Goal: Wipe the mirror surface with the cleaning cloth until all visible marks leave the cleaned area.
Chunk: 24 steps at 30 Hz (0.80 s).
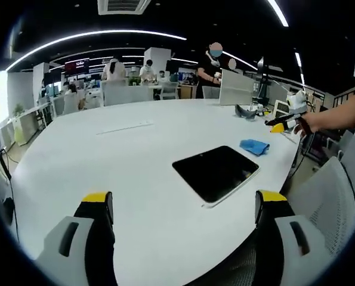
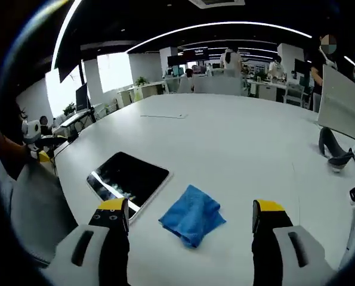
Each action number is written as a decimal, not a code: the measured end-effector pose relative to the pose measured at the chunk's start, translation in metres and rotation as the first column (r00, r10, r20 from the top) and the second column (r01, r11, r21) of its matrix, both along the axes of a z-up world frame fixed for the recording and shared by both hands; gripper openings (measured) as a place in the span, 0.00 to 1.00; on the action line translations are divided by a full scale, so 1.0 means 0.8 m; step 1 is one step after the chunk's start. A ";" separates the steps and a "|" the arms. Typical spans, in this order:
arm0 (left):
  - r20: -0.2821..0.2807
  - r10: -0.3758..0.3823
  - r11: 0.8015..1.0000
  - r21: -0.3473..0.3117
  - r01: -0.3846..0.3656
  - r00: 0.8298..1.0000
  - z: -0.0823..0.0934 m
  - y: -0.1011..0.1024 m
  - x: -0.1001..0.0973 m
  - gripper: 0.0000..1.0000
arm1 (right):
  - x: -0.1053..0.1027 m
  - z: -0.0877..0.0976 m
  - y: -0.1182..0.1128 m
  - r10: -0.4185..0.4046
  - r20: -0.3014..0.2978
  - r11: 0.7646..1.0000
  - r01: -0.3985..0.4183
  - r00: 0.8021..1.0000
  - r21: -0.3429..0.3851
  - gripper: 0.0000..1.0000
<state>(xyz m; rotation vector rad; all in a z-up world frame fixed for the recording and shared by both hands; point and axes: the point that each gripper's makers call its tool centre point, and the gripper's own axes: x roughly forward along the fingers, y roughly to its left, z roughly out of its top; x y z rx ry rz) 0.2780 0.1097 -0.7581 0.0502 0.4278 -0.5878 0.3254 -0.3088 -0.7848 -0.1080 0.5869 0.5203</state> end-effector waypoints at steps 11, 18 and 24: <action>0.000 0.017 1.000 0.010 -0.017 1.000 -0.001 0.003 0.003 0.97 | -0.023 -0.011 -0.019 -0.091 -0.026 0.993 0.093 0.996 0.074 0.98; -0.002 0.013 1.000 0.012 -0.013 1.000 -0.001 0.003 0.002 0.97 | -0.025 -0.012 -0.007 -0.062 -0.024 0.996 0.064 0.998 0.069 0.96; -0.013 -0.008 1.000 0.020 0.008 1.000 -0.004 -0.002 -0.001 0.96 | -0.030 -0.016 0.001 -0.054 -0.030 0.995 0.056 0.998 0.084 0.96</action>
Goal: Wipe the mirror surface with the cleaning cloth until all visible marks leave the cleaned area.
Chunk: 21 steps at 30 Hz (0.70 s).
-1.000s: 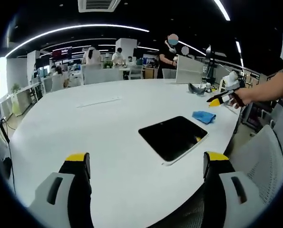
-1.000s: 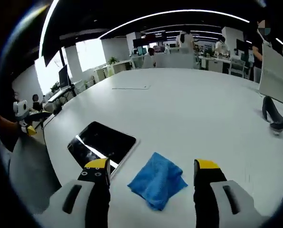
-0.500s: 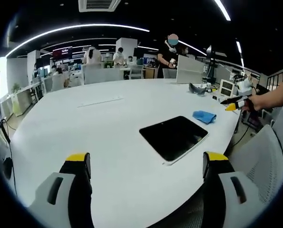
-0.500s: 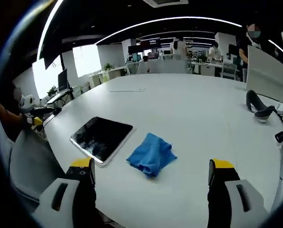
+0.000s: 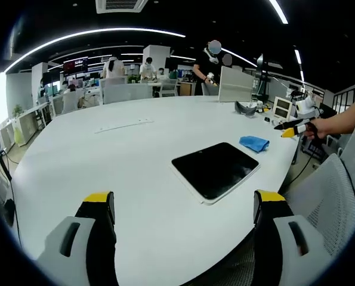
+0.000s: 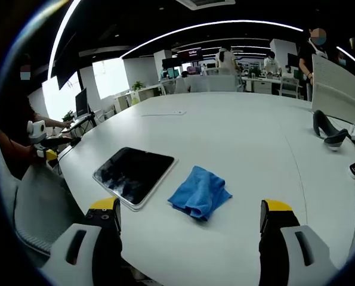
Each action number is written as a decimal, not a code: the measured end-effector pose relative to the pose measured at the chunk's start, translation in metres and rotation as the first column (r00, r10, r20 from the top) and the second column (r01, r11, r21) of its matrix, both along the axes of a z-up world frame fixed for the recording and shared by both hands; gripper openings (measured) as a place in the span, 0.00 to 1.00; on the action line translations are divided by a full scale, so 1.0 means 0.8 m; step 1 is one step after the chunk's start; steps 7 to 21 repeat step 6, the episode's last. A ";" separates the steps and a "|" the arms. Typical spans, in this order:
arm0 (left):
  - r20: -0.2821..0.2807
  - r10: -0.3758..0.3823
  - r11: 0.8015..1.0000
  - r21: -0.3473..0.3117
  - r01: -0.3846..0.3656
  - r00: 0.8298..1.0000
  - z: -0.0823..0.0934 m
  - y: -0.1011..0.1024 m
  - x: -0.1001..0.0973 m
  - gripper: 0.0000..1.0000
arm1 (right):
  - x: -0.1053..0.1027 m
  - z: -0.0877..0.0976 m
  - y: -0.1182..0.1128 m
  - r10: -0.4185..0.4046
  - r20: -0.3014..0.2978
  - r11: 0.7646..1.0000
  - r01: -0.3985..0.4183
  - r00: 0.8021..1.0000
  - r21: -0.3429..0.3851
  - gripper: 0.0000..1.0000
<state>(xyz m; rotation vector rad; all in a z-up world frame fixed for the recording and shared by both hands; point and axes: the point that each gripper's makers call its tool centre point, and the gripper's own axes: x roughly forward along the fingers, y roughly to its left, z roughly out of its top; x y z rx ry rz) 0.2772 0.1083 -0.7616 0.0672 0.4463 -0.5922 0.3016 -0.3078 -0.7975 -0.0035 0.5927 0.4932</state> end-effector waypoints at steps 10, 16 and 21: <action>0.013 0.005 1.000 -0.004 -0.005 1.000 0.003 0.001 0.001 0.96 | -0.003 -0.005 0.000 -0.025 -0.013 0.999 0.026 1.000 0.029 0.96; 0.013 0.005 1.000 -0.004 -0.005 1.000 0.003 0.001 0.001 0.96 | -0.003 -0.005 0.000 -0.025 -0.013 0.999 0.026 1.000 0.029 0.96; 0.013 0.005 1.000 -0.004 -0.005 1.000 0.003 0.001 0.001 0.96 | -0.003 -0.005 0.000 -0.025 -0.013 0.999 0.026 1.000 0.029 0.96</action>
